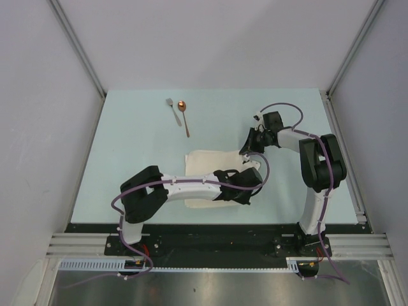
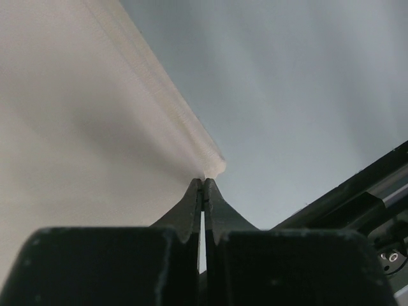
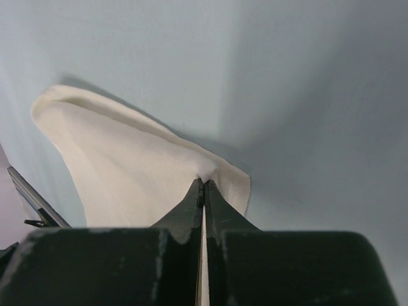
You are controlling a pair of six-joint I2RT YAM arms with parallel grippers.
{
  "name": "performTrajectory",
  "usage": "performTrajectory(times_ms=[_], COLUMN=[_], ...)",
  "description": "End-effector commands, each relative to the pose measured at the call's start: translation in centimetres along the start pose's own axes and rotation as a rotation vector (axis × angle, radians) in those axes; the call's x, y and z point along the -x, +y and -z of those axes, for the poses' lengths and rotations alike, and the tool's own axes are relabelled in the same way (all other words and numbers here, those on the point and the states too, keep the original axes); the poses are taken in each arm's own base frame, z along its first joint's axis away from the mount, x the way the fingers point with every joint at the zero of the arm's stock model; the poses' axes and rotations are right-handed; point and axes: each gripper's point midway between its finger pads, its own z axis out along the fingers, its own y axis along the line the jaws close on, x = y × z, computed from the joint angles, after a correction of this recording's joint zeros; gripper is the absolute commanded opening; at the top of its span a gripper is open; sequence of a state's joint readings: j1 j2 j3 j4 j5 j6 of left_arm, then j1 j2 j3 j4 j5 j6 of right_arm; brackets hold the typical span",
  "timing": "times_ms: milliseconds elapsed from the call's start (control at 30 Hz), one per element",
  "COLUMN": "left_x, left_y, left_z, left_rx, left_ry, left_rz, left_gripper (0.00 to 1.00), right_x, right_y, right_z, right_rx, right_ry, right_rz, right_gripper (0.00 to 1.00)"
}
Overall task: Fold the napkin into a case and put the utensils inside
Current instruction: Turn over the upper triangle folded napkin at the center of the board.
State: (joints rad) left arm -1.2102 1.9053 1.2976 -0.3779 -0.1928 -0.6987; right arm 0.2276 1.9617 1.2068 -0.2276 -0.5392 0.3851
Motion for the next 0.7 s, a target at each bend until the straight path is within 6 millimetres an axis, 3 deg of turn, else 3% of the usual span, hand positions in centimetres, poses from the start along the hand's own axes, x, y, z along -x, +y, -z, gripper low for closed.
performTrajectory(times_ms=[0, 67, 100, 167, 233, 267, 300, 333, 367, 467, 500, 533, 600, 633, 667], left_x=[2.3, 2.2, 2.2, 2.1, 2.1, 1.9, 1.8, 2.0, 2.2, 4.0, 5.0, 5.7, 8.1, 9.6, 11.5], left_y=[-2.3, -2.0, -1.9, -1.9, -2.2, -2.5, -2.8, -3.1, -3.3, -3.0, -3.2, -2.8, -0.7, -0.6, 2.0], left_z=[0.6, 0.8, 0.8, 0.6, 0.4, 0.4, 0.2, 0.3, 0.6, 2.7, 4.3, 4.7, 5.2, 5.6, 5.1], left_rx=[-0.054, -0.054, -0.056, -0.061, -0.080, -0.102, -0.115, -0.132, -0.147, -0.185, -0.228, -0.239, -0.232, -0.250, -0.203], left_ry=[-0.052, -0.061, -0.063, -0.058, -0.056, -0.042, -0.035, -0.037, -0.037, -0.090, -0.111, -0.117, -0.143, -0.153, -0.152], left_rz=[0.011, 0.013, 0.015, 0.019, 0.027, 0.035, 0.037, 0.040, 0.040, 0.052, 0.063, 0.073, 0.092, 0.094, 0.088], left_gripper=[0.00, 0.01, 0.01, 0.02, 0.04, 0.06, 0.09, 0.14, 0.34, 0.54, 0.55, 0.56, 0.56, 0.52, 0.50], right_x=[1.0, 0.9, 0.2, 0.3, -1.4, -1.8, -4.0, -4.7, -5.1, -9.1, -9.4, -11.1, -12.4, -13.1, -14.8], right_y=[1.0, 1.1, 0.1, 0.0, -1.0, -0.4, -0.8, -1.0, -0.2, 0.2, 1.0, 0.8, 1.7, 1.7, 1.7], right_z=[1.0, 2.6, 3.3, 5.3, 6.5, 7.5, 7.6, 8.0, 8.8, 9.2, 10.0, 10.0, 10.5, 10.5, 10.5], right_rx=[0.019, -0.009, -0.043, -0.056, -0.060, -0.040, -0.017, -0.010, 0.015, 0.057, 0.071, 0.062, 0.040, 0.024, -0.018], right_ry=[-0.022, -0.039, -0.033, -0.068, -0.047, -0.062, -0.028, -0.028, -0.041, 0.004, -0.021, -0.005, -0.013, -0.010, 0.005], right_rz=[-0.006, -0.021, -0.048, -0.069, -0.120, -0.122, -0.148, -0.162, -0.162, -0.192, -0.171, -0.176, -0.130, -0.117, -0.088], right_gripper=[0.15, 0.32, 0.37, 0.38, 0.45, 0.46, 0.49, 0.50, 0.50, 0.50, 0.48, 0.46, 0.41, 0.40, 0.33])
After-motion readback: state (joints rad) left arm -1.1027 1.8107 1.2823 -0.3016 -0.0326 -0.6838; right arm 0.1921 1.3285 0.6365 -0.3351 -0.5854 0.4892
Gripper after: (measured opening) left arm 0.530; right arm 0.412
